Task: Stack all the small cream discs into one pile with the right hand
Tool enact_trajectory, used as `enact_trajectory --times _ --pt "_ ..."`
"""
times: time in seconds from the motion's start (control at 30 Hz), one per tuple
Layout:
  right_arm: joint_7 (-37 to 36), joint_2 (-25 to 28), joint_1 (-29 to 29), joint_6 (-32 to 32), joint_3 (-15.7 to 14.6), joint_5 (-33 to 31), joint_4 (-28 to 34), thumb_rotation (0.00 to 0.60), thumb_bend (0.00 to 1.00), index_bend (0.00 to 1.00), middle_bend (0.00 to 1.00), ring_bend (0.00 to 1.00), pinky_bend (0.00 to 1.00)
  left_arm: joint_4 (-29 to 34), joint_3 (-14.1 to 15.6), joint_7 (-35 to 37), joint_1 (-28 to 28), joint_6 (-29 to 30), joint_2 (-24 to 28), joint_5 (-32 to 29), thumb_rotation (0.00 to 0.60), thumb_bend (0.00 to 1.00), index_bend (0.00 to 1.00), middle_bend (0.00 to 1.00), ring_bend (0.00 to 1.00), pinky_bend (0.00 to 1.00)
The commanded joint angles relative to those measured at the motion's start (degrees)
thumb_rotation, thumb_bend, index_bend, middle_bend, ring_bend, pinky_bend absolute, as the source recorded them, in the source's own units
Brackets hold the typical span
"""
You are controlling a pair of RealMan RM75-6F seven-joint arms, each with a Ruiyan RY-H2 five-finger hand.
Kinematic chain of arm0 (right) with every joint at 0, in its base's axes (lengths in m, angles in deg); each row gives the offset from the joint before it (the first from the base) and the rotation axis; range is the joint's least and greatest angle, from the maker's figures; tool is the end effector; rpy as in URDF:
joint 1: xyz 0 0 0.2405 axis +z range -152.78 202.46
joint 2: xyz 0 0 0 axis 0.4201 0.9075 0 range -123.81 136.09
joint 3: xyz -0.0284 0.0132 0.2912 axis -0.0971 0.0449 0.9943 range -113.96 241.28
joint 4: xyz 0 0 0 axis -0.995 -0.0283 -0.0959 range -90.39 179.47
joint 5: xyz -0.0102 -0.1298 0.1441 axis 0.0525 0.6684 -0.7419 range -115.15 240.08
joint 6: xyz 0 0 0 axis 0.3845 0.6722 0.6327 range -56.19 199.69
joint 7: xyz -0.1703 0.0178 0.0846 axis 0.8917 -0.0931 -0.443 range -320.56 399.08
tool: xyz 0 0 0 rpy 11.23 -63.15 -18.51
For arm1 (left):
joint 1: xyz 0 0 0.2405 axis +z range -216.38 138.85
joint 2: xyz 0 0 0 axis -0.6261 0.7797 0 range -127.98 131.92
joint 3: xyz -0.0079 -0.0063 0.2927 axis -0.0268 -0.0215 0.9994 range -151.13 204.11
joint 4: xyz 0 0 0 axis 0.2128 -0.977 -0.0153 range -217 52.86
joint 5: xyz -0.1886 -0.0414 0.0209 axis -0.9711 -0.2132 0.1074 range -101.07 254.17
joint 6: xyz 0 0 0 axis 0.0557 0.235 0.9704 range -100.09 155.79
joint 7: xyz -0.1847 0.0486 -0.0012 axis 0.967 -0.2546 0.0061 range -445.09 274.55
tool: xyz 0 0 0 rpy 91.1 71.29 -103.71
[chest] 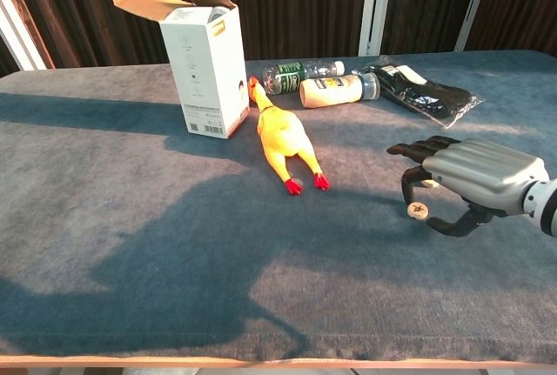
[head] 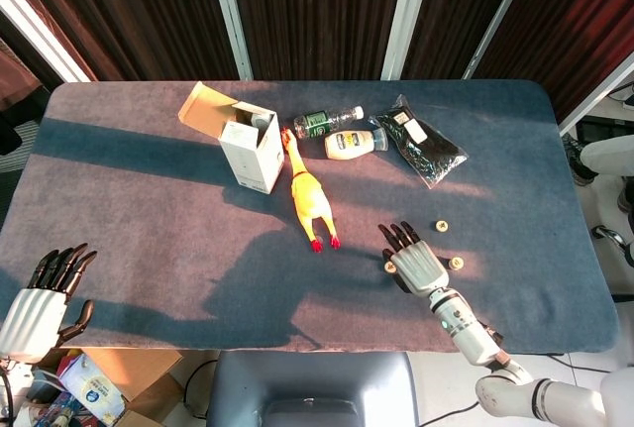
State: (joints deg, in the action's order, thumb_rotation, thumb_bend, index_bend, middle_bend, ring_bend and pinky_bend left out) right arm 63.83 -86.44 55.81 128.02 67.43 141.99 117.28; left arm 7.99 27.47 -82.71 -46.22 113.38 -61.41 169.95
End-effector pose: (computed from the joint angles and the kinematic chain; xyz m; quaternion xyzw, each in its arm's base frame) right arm -0.2509 -0.3536 -0.0450 0.8034 -0.2765 0.2725 0.4514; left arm -0.3196 0.2299 0.1768 -0.6524 -0.3606 -0.4010 0.5324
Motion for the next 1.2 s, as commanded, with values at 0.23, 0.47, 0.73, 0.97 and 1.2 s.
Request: enact_trajectory --times 0.23,0.47,0.73,0.97,1.2 --pt "-0.06 -0.56 0.22 0.25 -0.13 -0.45 -0.74 0.6 0.54 0.58 0.0 0.0 0.0 -0.02 -0.03 -0.14 -0.12 -0.3 -0.07 -0.17 0.6 0.53 0.0 0.0 0.0 0.05" --pt "-0.68 -0.01 -0.35 2.43 -0.68 0.75 -0.43 0.6 0.54 0.6 0.0 0.0 0.0 -0.03 -0.16 -0.13 -0.18 -0.45 -0.08 -0.46 0.6 0.53 0.0 0.0 0.0 0.05" --pt "-4.92 5.8 -4.55 10.39 -3.38 5.36 2.1 0.6 0.54 0.6 0.0 0.0 0.0 0.03 -0.14 -0.35 -0.15 -0.4 -0.14 -0.45 0.6 0.53 0.0 0.0 0.0 0.05" --pt "-9.98 10.5 -8.86 15.02 -5.67 6.88 0.49 0.6 0.54 0.6 0.0 0.0 0.0 0.17 -0.1 -0.99 -0.25 -0.61 -0.39 -0.38 0.6 0.53 0.0 0.0 0.0 0.05" --pt "-13.27 11.36 -10.94 15.47 -5.56 5.78 -3.33 0.6 0.54 0.6 0.0 0.0 0.0 0.39 0.02 -1.71 -0.48 -0.99 -0.63 -0.14 0.6 0.53 0.0 0.0 0.0 0.05"
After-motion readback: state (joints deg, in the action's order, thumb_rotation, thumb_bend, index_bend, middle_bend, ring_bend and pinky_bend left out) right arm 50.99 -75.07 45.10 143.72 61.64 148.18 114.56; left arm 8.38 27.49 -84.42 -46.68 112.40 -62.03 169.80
